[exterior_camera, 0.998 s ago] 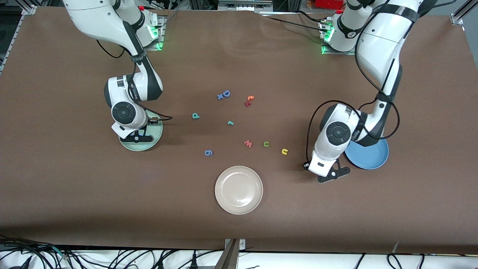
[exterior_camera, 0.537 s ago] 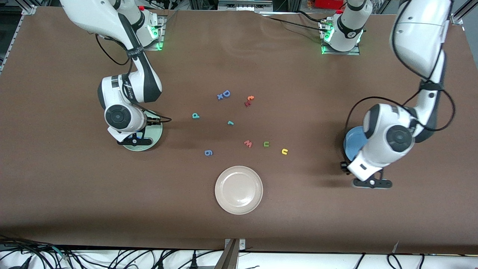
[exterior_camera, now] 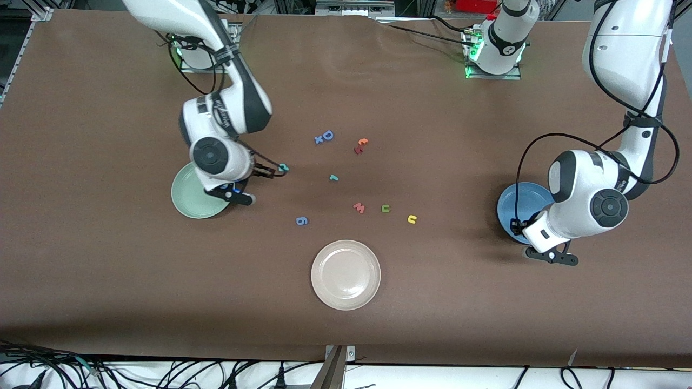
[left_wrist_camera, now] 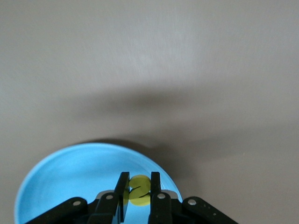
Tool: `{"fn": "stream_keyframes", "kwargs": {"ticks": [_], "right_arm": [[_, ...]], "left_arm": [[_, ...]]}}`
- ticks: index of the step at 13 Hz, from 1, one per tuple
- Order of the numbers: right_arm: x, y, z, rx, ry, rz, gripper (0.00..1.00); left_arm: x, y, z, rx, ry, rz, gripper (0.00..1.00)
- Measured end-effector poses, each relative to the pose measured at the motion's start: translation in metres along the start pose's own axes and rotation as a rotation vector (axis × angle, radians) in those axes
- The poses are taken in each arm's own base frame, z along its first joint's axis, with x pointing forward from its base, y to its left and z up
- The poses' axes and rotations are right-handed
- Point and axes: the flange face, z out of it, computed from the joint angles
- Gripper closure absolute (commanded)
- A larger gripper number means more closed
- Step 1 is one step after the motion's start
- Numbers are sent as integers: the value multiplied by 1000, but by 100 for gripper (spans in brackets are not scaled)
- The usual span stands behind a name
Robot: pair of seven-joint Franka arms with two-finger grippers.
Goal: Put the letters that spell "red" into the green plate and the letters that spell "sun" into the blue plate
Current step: 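Lower the 2 onto the blue plate and open the left gripper, then grip teal p with the right gripper while the left gripper grips yellow u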
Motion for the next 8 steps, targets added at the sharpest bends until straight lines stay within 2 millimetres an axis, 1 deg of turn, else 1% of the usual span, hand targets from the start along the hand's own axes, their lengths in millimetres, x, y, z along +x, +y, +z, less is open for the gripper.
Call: {"fn": "stream_keyframes", "kwargs": {"ticks": [1,2,3,4,5,6,7,8], "right_arm": [[-7,-9,5,-4,7,42,14],[-8,-13,8,-2,15,93,16],[-6,-14,11,8,27,160,16],[-4,-15,15,28,44,255,15],[-5,-18,21,51,63,365,14],[-10,-22,27,68,76,466,14],[-18,-27,36,82,87,548,13],[-27,-32,44,95,97,607,13]], "left_arm": [[-5,-4,7,-5,-15,20,90],[-9,-8,12,-8,-27,52,88],[-13,-14,17,-10,-38,79,87],[-17,-21,20,-9,-47,91,82],[-21,-26,23,-9,-54,96,64],[-23,-28,25,-9,-59,97,45],[-24,-29,27,-10,-63,96,36],[-26,-29,29,-12,-69,96,31]]}}
